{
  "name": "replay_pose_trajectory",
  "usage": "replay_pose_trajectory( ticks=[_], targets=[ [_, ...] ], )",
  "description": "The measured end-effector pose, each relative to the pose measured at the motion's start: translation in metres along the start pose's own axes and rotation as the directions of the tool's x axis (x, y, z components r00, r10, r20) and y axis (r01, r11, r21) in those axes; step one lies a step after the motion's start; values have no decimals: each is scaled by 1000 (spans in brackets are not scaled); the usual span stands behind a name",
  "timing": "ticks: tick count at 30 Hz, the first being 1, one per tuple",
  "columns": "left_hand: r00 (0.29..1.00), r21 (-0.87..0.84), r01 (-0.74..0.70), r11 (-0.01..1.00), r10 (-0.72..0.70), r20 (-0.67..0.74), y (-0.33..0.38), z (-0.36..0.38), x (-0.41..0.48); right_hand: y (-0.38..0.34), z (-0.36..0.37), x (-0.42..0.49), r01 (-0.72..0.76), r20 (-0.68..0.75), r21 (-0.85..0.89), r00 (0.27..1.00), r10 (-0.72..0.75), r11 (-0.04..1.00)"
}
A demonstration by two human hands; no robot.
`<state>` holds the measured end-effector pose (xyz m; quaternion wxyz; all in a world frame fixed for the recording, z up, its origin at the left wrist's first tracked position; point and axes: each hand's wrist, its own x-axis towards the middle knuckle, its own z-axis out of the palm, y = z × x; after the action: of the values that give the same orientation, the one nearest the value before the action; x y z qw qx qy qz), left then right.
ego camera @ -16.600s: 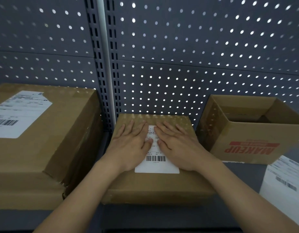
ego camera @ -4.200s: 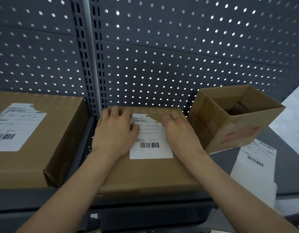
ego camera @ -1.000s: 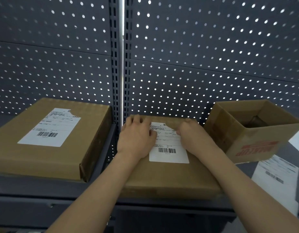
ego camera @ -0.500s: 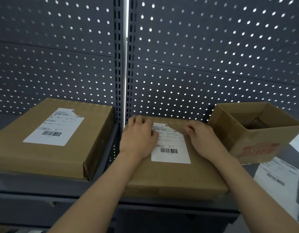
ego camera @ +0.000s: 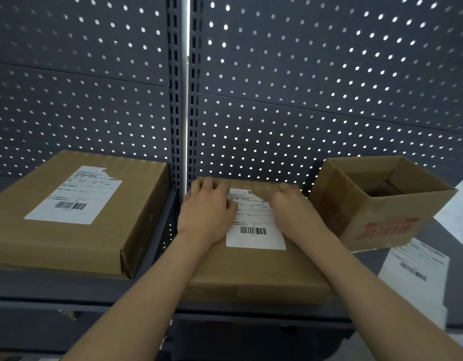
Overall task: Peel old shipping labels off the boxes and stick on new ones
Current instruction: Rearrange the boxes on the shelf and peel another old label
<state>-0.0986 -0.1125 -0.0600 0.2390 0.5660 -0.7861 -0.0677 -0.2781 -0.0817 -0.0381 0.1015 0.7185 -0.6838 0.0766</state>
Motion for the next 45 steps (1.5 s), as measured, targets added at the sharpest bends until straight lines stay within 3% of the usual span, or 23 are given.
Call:
replay_pose_trajectory(
  ticks=[7, 13, 18, 21, 23, 29, 34, 45],
  targets=[
    [1000, 9, -3, 1000, 3, -4, 0, 0, 1, 7, -8, 3, 5, 182, 59, 983, -16, 998],
    [1000, 1, 1, 1000, -1, 9, 0, -1, 1, 8, -13, 0, 24, 206, 127, 977, -50, 992],
    [1000, -2, 0, 1000, 0, 13, 0, 0, 2, 22, -8, -5, -87, 88, 427, 995, 55, 900],
    [1000, -2, -4, 1000, 4, 12, 0, -1, 1, 26, -11, -9, -73, 66, 510, 997, 45, 857],
    [1000, -1, -6, 1000, 6, 11, 0, -1, 2, 23, -12, -11, -32, 30, 498, 999, 20, 867],
    [999, -3, -30, 1000, 30, 46, -1, 0, 2, 10, -4, -9, -75, -78, 432, 990, 120, 899],
    [990, 34, -97, 995, 93, 106, -2, -1, 4, 9, 4, -4, -114, -50, 336, 989, 138, 935],
    [987, 45, -101, 994, 94, 133, -2, 0, 5, 10, 4, -10, -83, -27, 374, 995, 100, 924]
  ],
)
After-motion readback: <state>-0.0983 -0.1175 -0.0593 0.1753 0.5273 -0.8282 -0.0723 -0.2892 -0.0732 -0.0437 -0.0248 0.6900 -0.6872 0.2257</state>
